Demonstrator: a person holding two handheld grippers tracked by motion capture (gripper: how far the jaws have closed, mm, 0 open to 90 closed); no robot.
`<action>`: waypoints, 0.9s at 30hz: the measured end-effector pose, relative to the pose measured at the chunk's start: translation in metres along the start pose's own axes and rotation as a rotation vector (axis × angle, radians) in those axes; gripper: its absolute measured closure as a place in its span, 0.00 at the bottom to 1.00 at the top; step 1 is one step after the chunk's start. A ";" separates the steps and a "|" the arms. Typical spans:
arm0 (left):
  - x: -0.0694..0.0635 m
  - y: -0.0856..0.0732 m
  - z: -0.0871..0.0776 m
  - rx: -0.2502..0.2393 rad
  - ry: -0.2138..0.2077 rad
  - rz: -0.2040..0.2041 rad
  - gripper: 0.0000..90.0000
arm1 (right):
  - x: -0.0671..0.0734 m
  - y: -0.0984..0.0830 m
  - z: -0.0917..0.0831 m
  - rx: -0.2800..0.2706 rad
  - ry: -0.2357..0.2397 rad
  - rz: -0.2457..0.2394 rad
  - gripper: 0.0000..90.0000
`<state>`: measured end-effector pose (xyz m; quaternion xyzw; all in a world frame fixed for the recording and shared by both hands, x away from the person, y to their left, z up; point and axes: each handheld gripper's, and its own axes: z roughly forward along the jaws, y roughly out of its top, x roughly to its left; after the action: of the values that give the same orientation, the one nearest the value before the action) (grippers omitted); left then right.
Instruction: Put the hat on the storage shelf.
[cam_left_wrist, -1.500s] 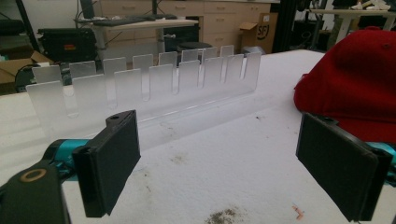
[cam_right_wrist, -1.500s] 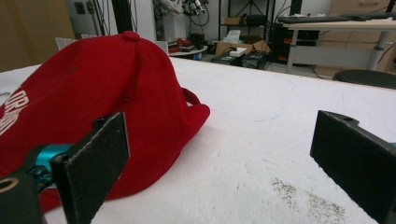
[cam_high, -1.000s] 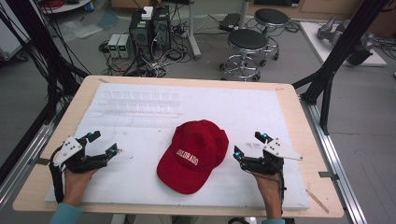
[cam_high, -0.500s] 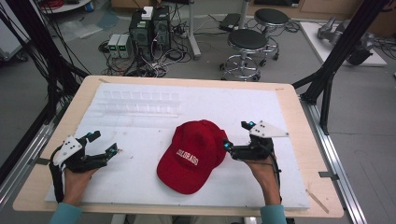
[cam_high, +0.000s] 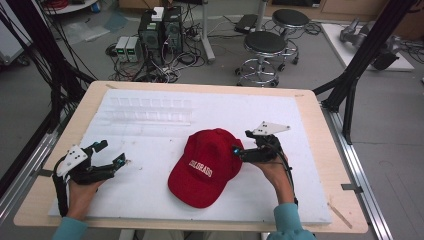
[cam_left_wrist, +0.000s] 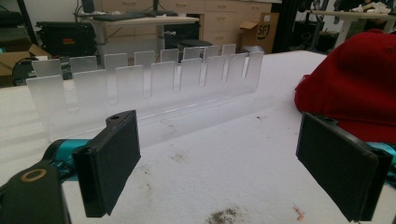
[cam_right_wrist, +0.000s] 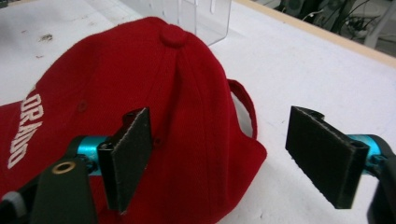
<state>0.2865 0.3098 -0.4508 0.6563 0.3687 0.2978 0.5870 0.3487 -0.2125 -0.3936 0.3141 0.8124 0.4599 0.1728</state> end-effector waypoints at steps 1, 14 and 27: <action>0.000 0.000 0.000 0.000 -0.002 0.000 0.15 | 0.000 -0.001 0.002 0.027 -0.002 0.010 0.32; -0.001 0.000 0.000 -0.001 -0.003 0.004 0.15 | -0.001 -0.007 0.011 0.106 0.050 0.054 0.80; 0.000 0.000 0.000 0.000 -0.002 -0.001 0.15 | 0.009 -0.002 0.009 0.088 0.086 0.117 0.96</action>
<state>0.2864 0.3094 -0.4508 0.6565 0.3683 0.2969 0.5875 0.3463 -0.2019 -0.4000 0.3483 0.8188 0.4459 0.0968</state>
